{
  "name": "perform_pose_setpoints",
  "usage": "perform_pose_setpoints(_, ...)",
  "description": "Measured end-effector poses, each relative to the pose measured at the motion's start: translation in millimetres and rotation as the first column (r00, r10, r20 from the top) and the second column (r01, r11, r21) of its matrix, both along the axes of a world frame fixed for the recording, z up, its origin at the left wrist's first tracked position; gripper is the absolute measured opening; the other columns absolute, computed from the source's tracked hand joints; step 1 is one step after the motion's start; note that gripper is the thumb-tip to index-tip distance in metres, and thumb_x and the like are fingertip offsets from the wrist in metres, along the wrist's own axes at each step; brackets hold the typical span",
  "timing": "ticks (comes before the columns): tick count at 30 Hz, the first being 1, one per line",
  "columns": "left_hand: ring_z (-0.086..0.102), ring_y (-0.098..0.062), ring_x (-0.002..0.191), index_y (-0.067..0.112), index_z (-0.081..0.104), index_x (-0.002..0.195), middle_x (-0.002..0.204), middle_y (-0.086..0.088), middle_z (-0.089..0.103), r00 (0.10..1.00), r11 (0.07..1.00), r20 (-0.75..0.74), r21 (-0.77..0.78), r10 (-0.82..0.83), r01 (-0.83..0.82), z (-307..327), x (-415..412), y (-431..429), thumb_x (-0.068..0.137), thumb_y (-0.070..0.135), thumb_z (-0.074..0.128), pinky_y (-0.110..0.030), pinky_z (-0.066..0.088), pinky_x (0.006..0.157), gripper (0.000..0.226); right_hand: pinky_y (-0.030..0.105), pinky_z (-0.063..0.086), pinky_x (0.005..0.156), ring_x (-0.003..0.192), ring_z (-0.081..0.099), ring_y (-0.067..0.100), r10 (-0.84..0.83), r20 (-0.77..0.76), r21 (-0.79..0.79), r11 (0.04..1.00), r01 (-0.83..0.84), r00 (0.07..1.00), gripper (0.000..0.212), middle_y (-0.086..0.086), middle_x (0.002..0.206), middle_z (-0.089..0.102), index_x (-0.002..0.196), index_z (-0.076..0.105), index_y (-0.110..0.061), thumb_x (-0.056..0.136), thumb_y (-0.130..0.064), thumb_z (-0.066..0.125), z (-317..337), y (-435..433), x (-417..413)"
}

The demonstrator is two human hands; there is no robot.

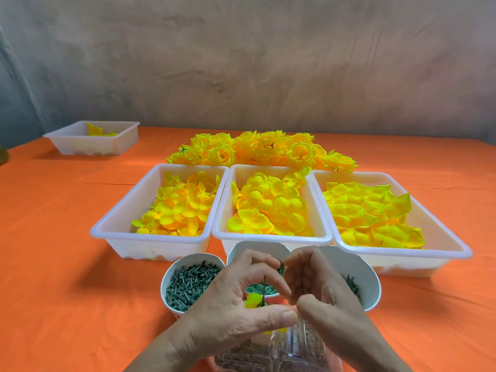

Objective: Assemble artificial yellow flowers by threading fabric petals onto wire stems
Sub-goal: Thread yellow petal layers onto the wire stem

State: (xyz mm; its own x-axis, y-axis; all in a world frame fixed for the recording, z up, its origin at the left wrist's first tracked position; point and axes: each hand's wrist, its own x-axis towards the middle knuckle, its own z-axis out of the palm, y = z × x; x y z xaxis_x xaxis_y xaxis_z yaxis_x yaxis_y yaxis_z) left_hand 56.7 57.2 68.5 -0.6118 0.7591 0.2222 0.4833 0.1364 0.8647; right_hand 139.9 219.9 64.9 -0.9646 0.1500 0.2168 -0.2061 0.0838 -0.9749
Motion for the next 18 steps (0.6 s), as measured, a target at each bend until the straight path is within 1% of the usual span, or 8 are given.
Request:
perform_pose_setpoints(2, 0.045, -0.001, 0.131, 0.046, 0.075, 0.083, 0.123, 0.023, 0.056, 0.999, 0.999, 0.026, -0.011, -0.034, 0.034, -2, -1, 4, 0.069, 0.066, 0.074, -0.037, 0.037, 0.106, 0.024, 0.029, 0.044, 0.063, 0.068, 0.047, 0.016, -0.062, -0.028, -0.018, 0.998, 0.062, 0.998, 0.044, 0.005, 0.075, 0.053, 0.091, 0.055, -0.016, 0.055, 0.002, 0.038, 1, 1, -2)
perform_pose_setpoints(4, 0.035, 0.008, 0.136, 0.048, 0.076, 0.078, 0.122, 0.029, 0.058, 0.998, 0.997, 0.017, -0.057, -0.053, 0.054, -3, -1, 7, 0.069, 0.074, 0.067, -0.034, 0.029, 0.111, 0.028, 0.027, 0.042, 0.062, 0.067, 0.049, 0.015, -0.104, -0.038, 0.002, 0.995, 0.104, 0.994, 0.043, 0.002, 0.073, 0.056, 0.087, 0.057, -0.021, 0.056, 0.002, 0.038, 4, 3, -4)
perform_pose_setpoints(7, 0.022, 0.019, 0.136, 0.049, 0.077, 0.080, 0.121, 0.037, 0.057, 0.997, 0.989, -0.001, -0.125, -0.081, 0.080, -9, -4, 8, 0.073, 0.077, 0.059, -0.023, 0.022, 0.109, 0.034, 0.024, 0.043, 0.062, 0.064, 0.051, 0.014, -0.162, -0.053, 0.044, 0.985, 0.164, 0.985, 0.041, 0.006, 0.071, 0.059, 0.091, 0.057, -0.014, 0.057, 0.001, 0.039, 7, 8, -7)
perform_pose_setpoints(10, 0.014, 0.021, 0.138, 0.051, 0.075, 0.082, 0.124, 0.038, 0.054, 0.994, 0.979, -0.023, -0.177, -0.108, 0.103, -14, -5, 6, 0.079, 0.075, 0.054, -0.018, 0.019, 0.106, 0.031, 0.019, 0.044, 0.059, 0.063, 0.053, 0.013, -0.211, -0.055, 0.082, 0.973, 0.215, 0.976, 0.040, 0.009, 0.072, 0.062, 0.091, 0.058, -0.013, 0.057, 0.000, 0.040, 11, 15, -9)
perform_pose_setpoints(12, 0.012, 0.020, 0.139, 0.054, 0.073, 0.081, 0.125, 0.037, 0.054, 0.993, 0.977, -0.033, -0.185, -0.113, 0.105, -17, -6, 5, 0.081, 0.073, 0.052, -0.018, 0.020, 0.106, 0.028, 0.025, 0.044, 0.061, 0.063, 0.054, 0.013, -0.242, -0.034, 0.118, 0.962, 0.245, 0.970, 0.039, 0.003, 0.072, 0.064, 0.090, 0.059, -0.019, 0.059, -0.004, 0.042, 13, 21, -13)
perform_pose_setpoints(14, 0.011, 0.019, 0.139, 0.052, 0.074, 0.081, 0.125, 0.036, 0.055, 0.993, 0.977, -0.034, -0.183, -0.118, 0.109, -19, -7, 6, 0.082, 0.072, 0.051, -0.017, 0.019, 0.106, 0.031, 0.037, 0.045, 0.064, 0.065, 0.057, 0.018, -0.297, -0.017, 0.202, 0.934, 0.294, 0.955, 0.037, 0.000, 0.074, 0.066, 0.088, 0.061, -0.027, 0.063, -0.005, 0.045, 16, 33, -18)
perform_pose_setpoints(16, 0.012, 0.021, 0.138, 0.048, 0.075, 0.083, 0.124, 0.034, 0.057, 0.993, 0.977, -0.024, -0.183, -0.113, 0.106, -20, -7, 7, 0.082, 0.072, 0.051, -0.015, 0.018, 0.105, 0.035, 0.041, 0.048, 0.067, 0.069, 0.061, 0.018, -0.377, -0.015, 0.276, 0.889, 0.366, 0.926, 0.039, -0.002, 0.075, 0.068, 0.086, 0.063, -0.031, 0.073, 0.003, 0.048, 17, 50, -24)
perform_pose_setpoints(18, 0.012, 0.023, 0.137, 0.047, 0.075, 0.081, 0.124, 0.034, 0.057, 0.995, 0.978, -0.011, -0.183, -0.102, 0.098, -21, -7, 8, 0.080, 0.073, 0.050, -0.015, 0.017, 0.105, 0.036, 0.044, 0.051, 0.072, 0.071, 0.063, 0.016, -0.456, 0.000, 0.322, 0.843, 0.431, 0.890, 0.041, -0.003, 0.075, 0.070, 0.083, 0.065, -0.030, 0.078, 0.007, 0.050, 19, 68, -33)
